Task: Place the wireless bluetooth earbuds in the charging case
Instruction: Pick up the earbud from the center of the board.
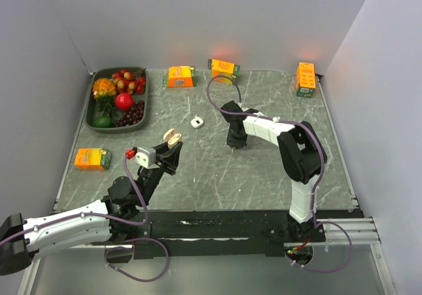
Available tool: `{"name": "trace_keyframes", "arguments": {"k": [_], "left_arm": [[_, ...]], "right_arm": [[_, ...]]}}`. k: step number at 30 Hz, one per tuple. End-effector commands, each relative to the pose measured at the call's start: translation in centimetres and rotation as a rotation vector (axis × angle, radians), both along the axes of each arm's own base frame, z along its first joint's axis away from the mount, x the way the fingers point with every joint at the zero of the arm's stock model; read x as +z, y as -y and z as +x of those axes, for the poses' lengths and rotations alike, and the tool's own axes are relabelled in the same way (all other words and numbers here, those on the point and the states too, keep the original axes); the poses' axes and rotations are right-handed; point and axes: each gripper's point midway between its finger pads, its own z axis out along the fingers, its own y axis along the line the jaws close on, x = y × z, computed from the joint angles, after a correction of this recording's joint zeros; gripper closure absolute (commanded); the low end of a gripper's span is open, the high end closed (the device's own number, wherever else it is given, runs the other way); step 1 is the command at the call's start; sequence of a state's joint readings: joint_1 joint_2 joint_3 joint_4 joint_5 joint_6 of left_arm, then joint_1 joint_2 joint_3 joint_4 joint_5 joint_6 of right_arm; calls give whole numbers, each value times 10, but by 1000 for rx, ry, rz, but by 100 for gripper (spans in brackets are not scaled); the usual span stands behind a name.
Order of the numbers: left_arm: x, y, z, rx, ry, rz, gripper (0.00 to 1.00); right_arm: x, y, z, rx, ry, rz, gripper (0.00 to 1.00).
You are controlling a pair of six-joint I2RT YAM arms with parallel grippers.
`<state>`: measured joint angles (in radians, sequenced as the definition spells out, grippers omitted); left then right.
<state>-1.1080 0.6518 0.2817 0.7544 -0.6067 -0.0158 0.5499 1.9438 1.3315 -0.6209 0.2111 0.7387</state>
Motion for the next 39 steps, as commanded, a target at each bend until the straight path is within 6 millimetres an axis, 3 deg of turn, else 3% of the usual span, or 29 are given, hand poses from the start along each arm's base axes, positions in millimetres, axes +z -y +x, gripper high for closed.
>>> {"name": "trace_keyframes", "arguments": {"k": [1,6,12,13,14,15,16,17,19,21,22,24,25,28,31,35,39], "left_arm": [[14,0,-2,-9,18,-46,99],[14,0,-1,0,20,-40,99],[16,1,1,5,26,-51,99],[17,0,1,8,28,-57,99],[18,1,1,7,31,-62,99],[21,1,1,8,56,-39,99],[26,2,0,1,72,-56,99],[29,4,0,-3,78,-55,99],[35,7,0,-13,95,-58,99],[43,13,0,-24,112,-53,99],[48,17,0,-38,126,-57,99],[53,22,1,-48,137,-62,99],[59,25,1,-55,146,-72,99],[71,31,1,-70,168,-103,99],[80,36,4,-84,192,-134,99],[93,39,9,-83,201,-181,99],[107,47,12,-98,227,-197,99]], "right_arm": [[59,0,-1,25,119,38,100],[110,-10,4,76,273,114,100],[203,-26,0,184,633,222,100],[233,-31,-10,247,729,251,100],[237,-33,-16,275,775,251,100],[264,-40,-17,285,884,295,100],[288,-43,-30,332,965,319,100],[292,-45,-35,351,1002,335,100],[330,-47,-48,373,1133,404,100],[341,-51,-59,405,1175,444,100],[361,-48,-66,403,1240,479,100],[371,-53,-78,438,1283,524,100],[389,-51,-84,440,1345,553,100],[413,-56,-103,484,1437,640,100],[424,-61,-118,525,1485,728,100],[453,-55,-138,537,1619,854,100],[459,-53,-148,550,1703,919,100]]}}
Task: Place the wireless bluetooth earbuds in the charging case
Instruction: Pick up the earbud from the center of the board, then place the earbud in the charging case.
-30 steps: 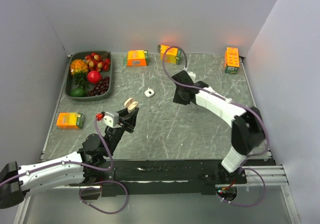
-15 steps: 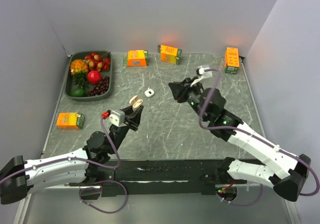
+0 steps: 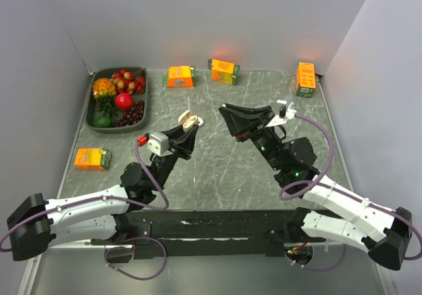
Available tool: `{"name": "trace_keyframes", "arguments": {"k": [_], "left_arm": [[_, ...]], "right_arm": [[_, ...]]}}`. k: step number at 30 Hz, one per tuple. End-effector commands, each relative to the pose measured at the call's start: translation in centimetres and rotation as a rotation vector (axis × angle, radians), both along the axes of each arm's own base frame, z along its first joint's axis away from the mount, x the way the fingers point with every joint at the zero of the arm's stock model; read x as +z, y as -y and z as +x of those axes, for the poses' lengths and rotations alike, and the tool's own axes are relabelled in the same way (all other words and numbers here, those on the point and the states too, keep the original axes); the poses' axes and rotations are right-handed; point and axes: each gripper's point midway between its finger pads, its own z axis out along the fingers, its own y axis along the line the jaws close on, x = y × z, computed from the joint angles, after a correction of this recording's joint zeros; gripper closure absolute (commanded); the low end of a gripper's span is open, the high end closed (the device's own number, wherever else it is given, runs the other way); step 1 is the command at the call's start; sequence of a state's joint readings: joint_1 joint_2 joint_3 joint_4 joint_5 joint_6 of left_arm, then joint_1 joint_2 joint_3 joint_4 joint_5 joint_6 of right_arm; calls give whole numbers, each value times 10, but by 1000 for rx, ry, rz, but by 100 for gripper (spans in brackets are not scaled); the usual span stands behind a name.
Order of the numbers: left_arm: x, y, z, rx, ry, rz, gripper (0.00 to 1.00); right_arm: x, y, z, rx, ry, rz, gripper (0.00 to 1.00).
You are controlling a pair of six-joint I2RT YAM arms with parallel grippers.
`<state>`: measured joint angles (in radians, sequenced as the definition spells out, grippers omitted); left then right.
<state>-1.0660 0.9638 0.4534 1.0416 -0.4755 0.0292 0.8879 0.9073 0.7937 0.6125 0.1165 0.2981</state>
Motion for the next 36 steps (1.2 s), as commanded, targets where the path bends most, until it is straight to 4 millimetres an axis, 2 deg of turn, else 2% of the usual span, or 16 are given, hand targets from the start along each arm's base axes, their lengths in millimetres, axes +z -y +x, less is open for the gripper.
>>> {"name": "trace_keyframes", "arguments": {"k": [1,3,8,19,28,36], "left_arm": [[51,5,-5,-51,90,-130,99],[58,10,-5,-63,102,-133,99],[58,22,-4,-72,132,-80,99],[32,34,-4,-82,169,44,99],[25,40,-4,-84,192,92,99],[26,38,-4,-84,178,78,99]], "right_arm": [[43,9,-28,76,180,163,100],[41,5,-27,92,168,170,100],[38,-9,-24,133,129,144,100],[18,-37,-22,191,59,9,100],[-7,-47,-14,191,-13,-52,100],[-17,-51,-11,187,-33,-73,100]]}}
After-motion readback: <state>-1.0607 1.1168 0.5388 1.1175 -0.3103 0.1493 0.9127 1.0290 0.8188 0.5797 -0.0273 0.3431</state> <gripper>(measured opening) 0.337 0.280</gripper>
